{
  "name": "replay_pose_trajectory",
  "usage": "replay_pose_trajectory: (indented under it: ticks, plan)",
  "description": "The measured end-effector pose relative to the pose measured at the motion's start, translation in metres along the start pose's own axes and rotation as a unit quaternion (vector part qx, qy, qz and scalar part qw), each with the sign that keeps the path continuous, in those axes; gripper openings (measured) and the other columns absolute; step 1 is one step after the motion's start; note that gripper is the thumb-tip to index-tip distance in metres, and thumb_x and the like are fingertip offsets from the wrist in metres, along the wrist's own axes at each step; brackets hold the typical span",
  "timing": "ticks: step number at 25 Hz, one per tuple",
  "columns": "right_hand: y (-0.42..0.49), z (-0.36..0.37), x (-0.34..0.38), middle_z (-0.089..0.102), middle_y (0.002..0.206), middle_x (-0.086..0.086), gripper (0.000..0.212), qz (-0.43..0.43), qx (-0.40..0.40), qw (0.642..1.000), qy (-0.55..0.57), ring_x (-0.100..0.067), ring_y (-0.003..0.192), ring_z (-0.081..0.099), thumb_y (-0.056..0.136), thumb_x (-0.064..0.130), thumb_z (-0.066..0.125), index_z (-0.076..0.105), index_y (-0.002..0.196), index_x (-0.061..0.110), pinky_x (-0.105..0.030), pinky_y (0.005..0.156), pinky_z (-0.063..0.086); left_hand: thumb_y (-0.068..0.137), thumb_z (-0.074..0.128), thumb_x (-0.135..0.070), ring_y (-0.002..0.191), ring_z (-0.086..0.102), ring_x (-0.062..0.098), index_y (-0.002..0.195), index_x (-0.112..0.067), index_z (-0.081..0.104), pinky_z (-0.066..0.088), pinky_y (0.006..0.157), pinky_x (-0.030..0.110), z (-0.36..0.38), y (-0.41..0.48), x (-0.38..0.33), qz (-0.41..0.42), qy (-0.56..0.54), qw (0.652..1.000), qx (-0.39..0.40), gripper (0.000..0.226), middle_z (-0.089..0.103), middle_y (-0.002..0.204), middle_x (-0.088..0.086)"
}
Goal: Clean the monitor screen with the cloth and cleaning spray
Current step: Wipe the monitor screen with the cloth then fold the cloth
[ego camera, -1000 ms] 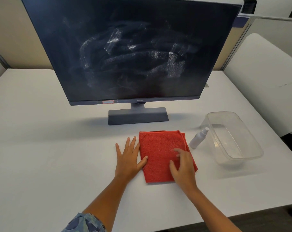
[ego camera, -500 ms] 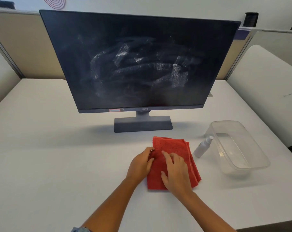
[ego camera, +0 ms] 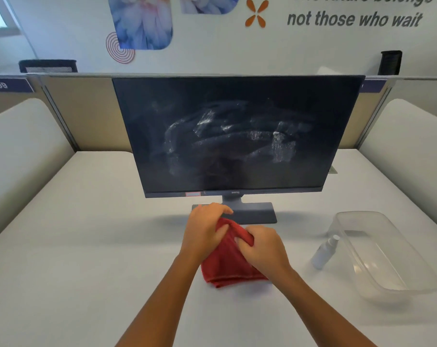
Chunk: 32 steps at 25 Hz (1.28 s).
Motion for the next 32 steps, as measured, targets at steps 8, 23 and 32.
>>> replay_pose_trajectory:
  ticks: [8,23,32]
  plan:
    - [0.028,0.013,0.035,0.068,0.079,-0.01,0.01,0.241,0.072,0.709,0.659,-0.017,0.069,0.066,0.09,0.011,0.059,0.067,0.091,0.004,-0.031,0.064,0.056,0.084,0.047,-0.054,0.101,0.055,0.0,0.106,-0.033,0.057,0.043,0.086,0.014,-0.046,0.003,0.012,-0.089,-0.136,0.987,-0.002,0.032,0.06,0.107,-0.018]
    - [0.164,-0.016,0.111,0.073,0.085,0.008,0.014,0.07,-0.096,0.813,0.57,-0.009,0.083,0.068,0.09,0.033,0.061,0.065,0.097,0.021,-0.017,0.069,0.054,0.089,0.042,-0.043,0.138,0.03,0.022,0.132,-0.019,0.045,0.006,0.115,0.057,-0.2,0.177,0.062,0.023,0.266,0.953,-0.145,0.049,0.046,0.141,0.006]
    - [0.167,0.012,0.093,0.037,0.135,-0.01,0.06,-0.184,-0.31,0.931,-0.057,-0.026,0.126,0.035,0.085,0.037,0.047,0.041,0.14,0.016,-0.045,0.112,0.023,0.09,0.03,-0.051,0.107,0.057,0.022,0.113,-0.02,0.057,0.019,0.112,0.049,-0.192,0.192,0.07,0.006,0.245,0.952,-0.181,0.047,0.066,0.11,0.002]
Point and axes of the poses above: each hand's wrist, its own y-axis towards the middle knuckle, its own z-axis out of the palm, x = y × z, the point moved 4 cm from there along y, towards the middle knuckle
